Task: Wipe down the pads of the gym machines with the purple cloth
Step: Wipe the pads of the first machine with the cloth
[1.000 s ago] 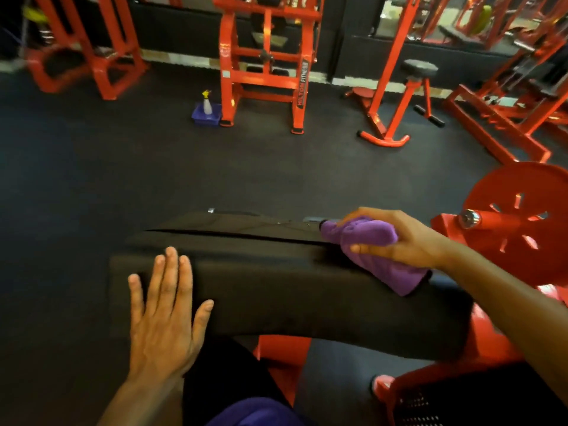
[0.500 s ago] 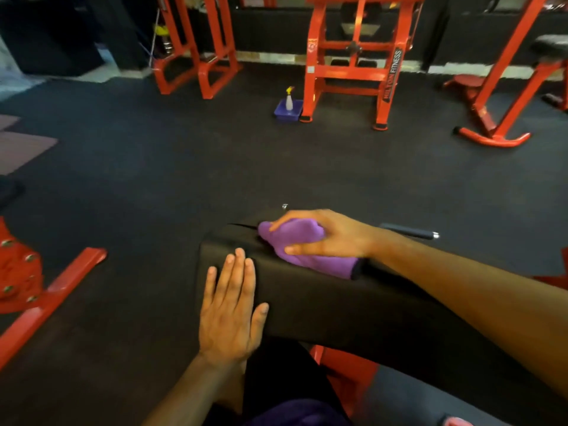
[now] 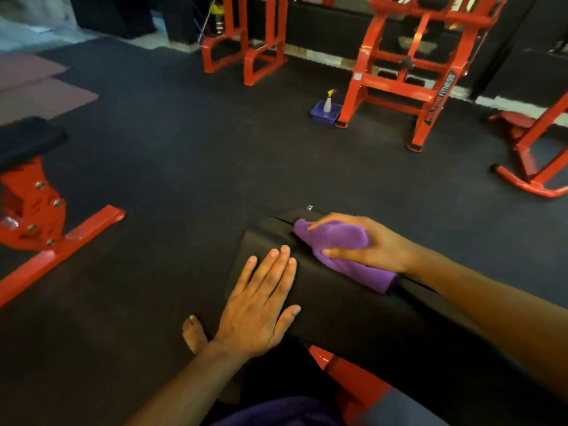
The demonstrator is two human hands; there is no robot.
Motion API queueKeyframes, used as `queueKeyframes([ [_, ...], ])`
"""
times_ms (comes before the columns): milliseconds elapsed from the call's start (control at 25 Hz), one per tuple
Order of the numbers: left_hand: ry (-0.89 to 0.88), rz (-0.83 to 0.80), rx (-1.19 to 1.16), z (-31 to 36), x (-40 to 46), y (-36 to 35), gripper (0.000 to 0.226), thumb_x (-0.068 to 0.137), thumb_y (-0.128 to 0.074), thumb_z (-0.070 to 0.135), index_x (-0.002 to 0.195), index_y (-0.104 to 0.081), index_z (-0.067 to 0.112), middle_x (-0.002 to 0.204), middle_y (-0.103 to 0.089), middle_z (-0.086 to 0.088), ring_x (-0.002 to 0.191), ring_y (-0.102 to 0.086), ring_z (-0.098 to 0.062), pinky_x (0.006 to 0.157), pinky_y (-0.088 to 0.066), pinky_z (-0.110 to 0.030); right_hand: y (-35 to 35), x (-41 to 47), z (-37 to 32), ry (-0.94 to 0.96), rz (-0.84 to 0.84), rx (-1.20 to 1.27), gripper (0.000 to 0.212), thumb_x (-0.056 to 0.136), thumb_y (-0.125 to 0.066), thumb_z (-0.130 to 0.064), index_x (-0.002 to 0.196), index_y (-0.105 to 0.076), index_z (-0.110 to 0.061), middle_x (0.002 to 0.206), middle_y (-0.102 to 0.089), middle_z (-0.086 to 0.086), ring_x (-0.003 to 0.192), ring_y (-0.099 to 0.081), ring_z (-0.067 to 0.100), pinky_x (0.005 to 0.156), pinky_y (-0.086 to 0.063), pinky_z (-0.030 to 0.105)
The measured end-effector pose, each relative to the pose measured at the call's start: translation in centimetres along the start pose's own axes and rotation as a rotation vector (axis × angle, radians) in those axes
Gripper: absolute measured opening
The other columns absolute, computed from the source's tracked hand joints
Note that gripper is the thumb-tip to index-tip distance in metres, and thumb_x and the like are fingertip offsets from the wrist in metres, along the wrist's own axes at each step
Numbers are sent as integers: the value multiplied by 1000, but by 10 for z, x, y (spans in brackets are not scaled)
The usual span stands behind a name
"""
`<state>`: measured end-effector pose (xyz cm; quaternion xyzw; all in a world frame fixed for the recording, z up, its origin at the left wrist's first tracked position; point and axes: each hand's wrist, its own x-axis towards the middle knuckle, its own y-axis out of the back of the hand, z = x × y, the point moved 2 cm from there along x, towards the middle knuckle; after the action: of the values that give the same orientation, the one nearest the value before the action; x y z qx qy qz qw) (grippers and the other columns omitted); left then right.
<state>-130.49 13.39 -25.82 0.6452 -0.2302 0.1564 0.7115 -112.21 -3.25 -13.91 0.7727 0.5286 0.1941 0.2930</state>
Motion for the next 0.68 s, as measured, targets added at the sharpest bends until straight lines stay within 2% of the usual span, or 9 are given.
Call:
queueKeyframes([
  [160, -88, 13, 22, -21, -16, -3, 69, 110, -28, 48, 165, -7, 12, 174, -2, -7, 160, -11, -23, 130, -9, -41, 2, -7, 0, 30, -32, 5, 43, 90, -73, -17, 132, -61, -12, 137, -63, -2, 130, -57, 21, 110, -45, 47],
  [280, -142, 65, 27, -26, -25, -12, 67, 110, -28, 44, 165, -9, 11, 173, -7, -9, 160, -10, -22, 130, -7, -41, -24, 51, -23, 76, 44, -33, 43, 90, -74, -14, 131, -61, -8, 137, -63, -1, 130, -57, 20, 111, -44, 46],
  [440, -142, 91, 18, -26, -22, -11, 66, 109, -33, 43, 163, -16, 10, 170, -14, -8, 159, -12, -22, 130, -6, -40, -49, 132, -48, 33, -12, 5, 37, 90, -76, -17, 125, -64, -9, 126, -67, 2, 118, -64, 21, 104, -48, 50],
  [480, -144, 90, 15, -26, -23, -11, 65, 109, -34, 43, 163, -18, 11, 171, -15, -8, 159, -13, -22, 130, -6, -40, -47, 129, -47, 27, -14, 14, 37, 90, -76, -15, 125, -64, -9, 125, -67, 2, 117, -64, 21, 103, -49, 48],
  [600, -158, 93, -3, -28, -24, -11, 65, 109, -36, 43, 163, -20, 11, 171, -17, -9, 159, -16, -22, 130, -8, -40, -32, 65, -35, -19, 73, -17, 41, 89, -74, -12, 128, -62, -9, 130, -65, -9, 124, -61, 15, 106, -46, 28],
  [680, -152, 118, -8, -28, -22, -11, 64, 108, -37, 43, 163, -23, 11, 171, -19, -9, 158, -18, -21, 130, -12, -40, -19, 29, -29, -38, 79, -34, 39, 88, -71, -13, 126, -62, -9, 130, -65, -11, 126, -60, 14, 107, -45, 27],
])
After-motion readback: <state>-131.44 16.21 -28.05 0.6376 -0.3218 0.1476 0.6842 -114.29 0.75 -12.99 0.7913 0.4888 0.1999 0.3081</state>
